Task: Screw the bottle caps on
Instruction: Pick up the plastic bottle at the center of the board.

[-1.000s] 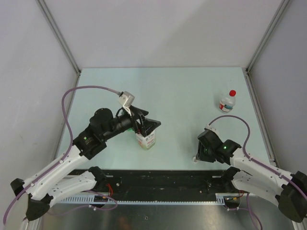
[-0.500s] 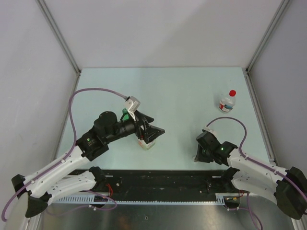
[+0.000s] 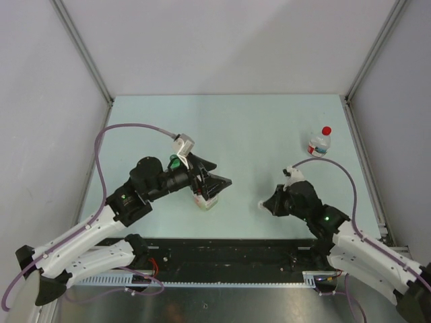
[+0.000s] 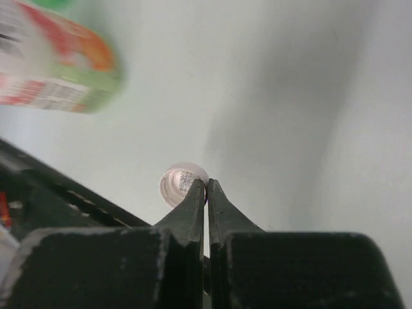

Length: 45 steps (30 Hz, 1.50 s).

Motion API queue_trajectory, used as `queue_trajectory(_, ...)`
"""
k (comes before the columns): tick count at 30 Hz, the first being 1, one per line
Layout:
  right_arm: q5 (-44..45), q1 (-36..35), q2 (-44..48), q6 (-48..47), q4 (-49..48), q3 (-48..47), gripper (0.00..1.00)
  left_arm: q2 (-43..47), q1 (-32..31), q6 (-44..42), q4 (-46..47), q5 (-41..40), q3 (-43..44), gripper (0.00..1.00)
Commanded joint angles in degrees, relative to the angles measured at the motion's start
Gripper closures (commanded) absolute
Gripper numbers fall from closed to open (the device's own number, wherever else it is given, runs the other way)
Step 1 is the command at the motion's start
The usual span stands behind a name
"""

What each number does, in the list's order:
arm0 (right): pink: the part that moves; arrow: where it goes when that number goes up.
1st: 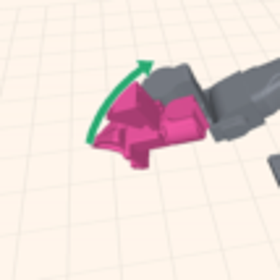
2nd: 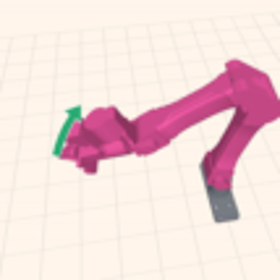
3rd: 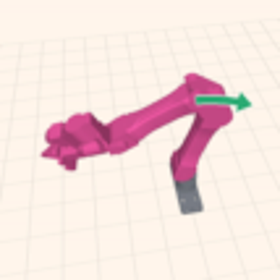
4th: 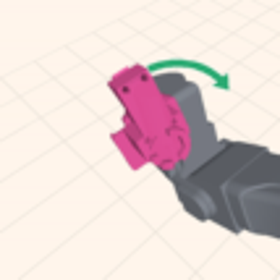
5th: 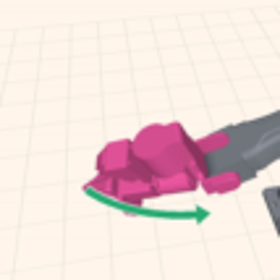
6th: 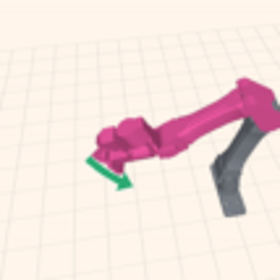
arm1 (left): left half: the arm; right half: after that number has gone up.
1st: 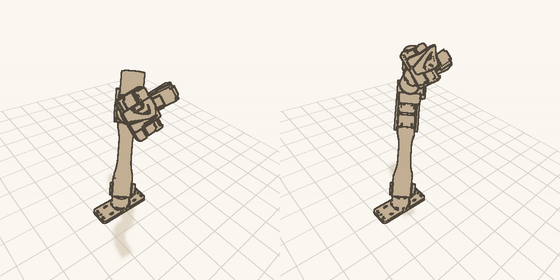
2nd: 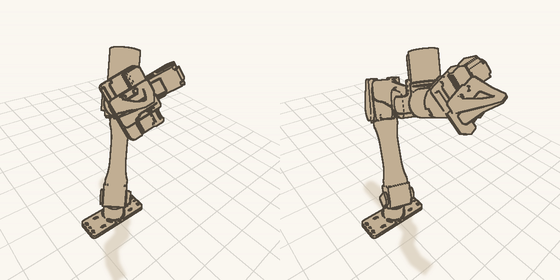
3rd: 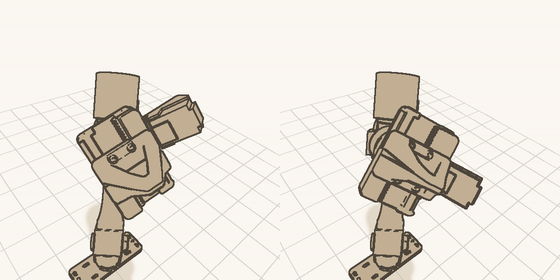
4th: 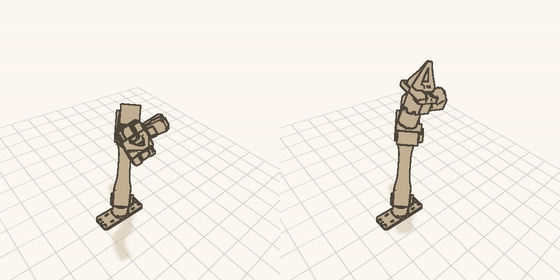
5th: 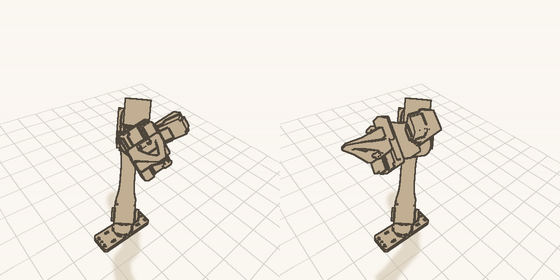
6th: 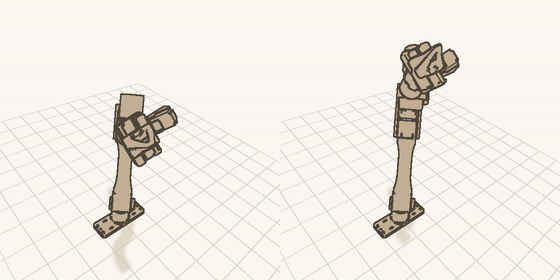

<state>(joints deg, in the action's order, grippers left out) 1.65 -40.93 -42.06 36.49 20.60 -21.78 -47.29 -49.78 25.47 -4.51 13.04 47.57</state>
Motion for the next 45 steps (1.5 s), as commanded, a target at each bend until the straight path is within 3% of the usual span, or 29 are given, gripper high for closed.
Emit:
queue_trajectory(1, -7.7, 0.8, 9.0, -12.4, -19.9, -1.7, 1.00, -0.8, -0.1, -0.9, 9.4, 1.5, 0.1, 0.01)
queue_trajectory(7, -22.1, 1.2, 14.5, -20.6, -42.9, -3.1, 1.00, -6.8, 0.1, 0.2, 19.8, 16.7, 2.1, 0.01)
queue_trajectory(12, -32.3, 1.2, 13.1, -22.2, -51.8, -5.6, 1.00, -11.3, 0.2, 1.3, 22.2, 28.5, 4.9, 0.06)
queue_trajectory(22, -41.9, 1.2, 10.2, -25.2, -55.6, -8.7, 1.00, -11.6, 0.1, 5.4, 26.0, 33.1, 3.9, 0.17)
queue_trajectory(29, -41.3, 1.1, 7.9, -25.9, -56.4, -9.4, 1.00, -12.0, -0.4, 7.6, 27.4, 33.7, 3.9, 0.26)
queue_trajectory(45, -43.8, 1.0, 5.7, -25.7, -60.1, -9.9, 0.99, -13.8, -1.1, 9.4, 27.5, 35.8, 5.2, 0.36)
